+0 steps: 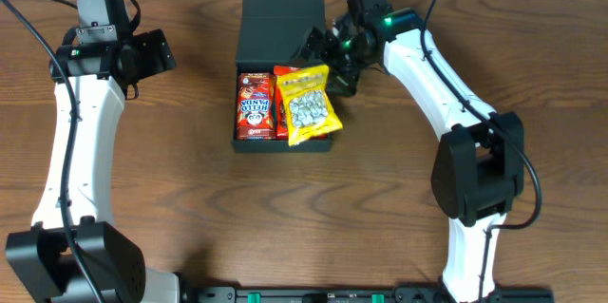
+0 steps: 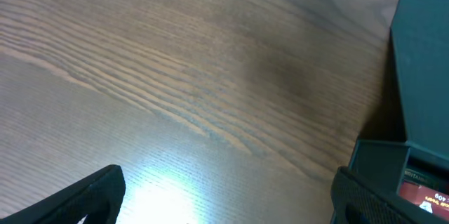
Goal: Pack container
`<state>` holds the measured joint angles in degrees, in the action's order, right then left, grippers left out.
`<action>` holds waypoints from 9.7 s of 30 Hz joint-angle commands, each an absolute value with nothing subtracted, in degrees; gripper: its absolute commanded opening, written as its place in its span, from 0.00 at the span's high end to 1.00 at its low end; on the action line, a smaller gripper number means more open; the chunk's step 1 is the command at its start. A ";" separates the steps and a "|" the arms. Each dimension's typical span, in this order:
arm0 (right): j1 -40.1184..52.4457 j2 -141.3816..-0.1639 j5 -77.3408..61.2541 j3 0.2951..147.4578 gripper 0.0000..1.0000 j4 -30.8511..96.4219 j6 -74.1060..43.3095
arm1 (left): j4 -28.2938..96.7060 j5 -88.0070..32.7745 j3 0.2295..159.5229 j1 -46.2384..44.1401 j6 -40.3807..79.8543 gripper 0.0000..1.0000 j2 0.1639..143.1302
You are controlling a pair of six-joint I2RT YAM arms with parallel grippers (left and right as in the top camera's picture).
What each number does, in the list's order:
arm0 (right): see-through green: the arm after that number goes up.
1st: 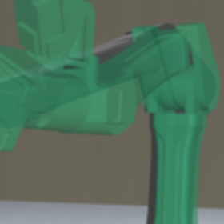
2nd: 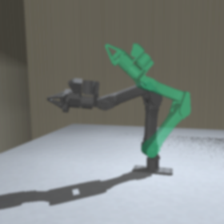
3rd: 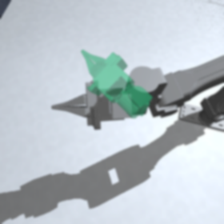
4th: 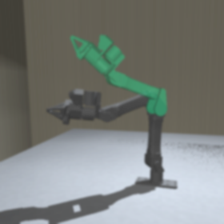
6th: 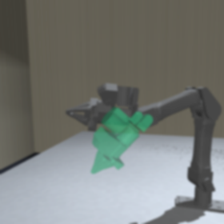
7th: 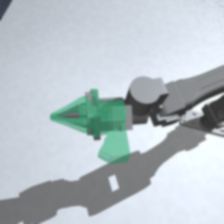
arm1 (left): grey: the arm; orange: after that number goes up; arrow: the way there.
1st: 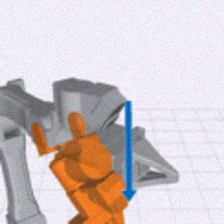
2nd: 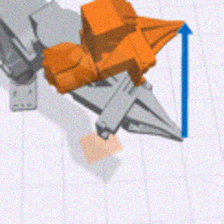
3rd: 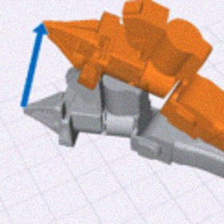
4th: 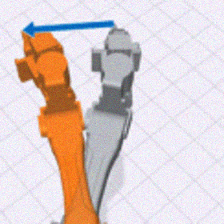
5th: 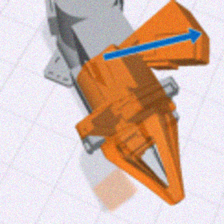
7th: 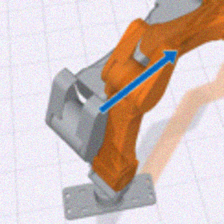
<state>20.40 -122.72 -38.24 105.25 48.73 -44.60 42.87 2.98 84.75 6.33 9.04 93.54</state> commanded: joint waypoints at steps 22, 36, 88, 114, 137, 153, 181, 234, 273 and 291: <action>22.65 -115.94 -17.58 105.60 0.99 71.48 1.87 | 43.48 1.45 84.58 6.35 9.21 0.05 94.13; 27.29 -123.57 -17.04 105.58 0.99 70.11 2.24 | 43.53 1.45 84.58 6.35 9.21 0.05 94.13; 29.65 -127.83 -8.16 107.44 0.99 57.32 2.15 | 43.59 1.41 84.58 6.35 9.23 0.05 94.13; 10.33 -127.22 -25.47 121.05 0.99 59.57 -0.36 | 34.24 -22.11 84.58 6.24 25.52 0.94 109.14; 15.53 -130.96 -40.91 105.65 0.99 63.07 5.96 | 38.61 -27.29 84.58 -5.56 31.38 0.94 116.95; 11.60 -130.96 -39.42 105.65 0.99 65.08 6.76 | 40.47 -27.73 84.58 -10.07 31.99 0.94 116.95; 10.09 -129.05 -30.70 110.98 0.99 70.08 7.38 | 38.98 -19.57 87.99 -7.33 31.22 0.94 114.50; 6.74 -148.00 -73.28 116.51 0.99 34.74 -9.41 | 18.63 -38.37 93.60 -3.40 42.06 0.94 131.20; 3.88 -147.98 -89.38 116.51 0.99 -14.17 -48.77 | -0.51 -64.75 96.86 -0.23 38.22 0.94 131.11; 6.50 -147.85 -88.92 116.51 0.99 -69.91 -105.23 | 17.54 -68.55 99.35 -0.91 22.65 0.94 119.96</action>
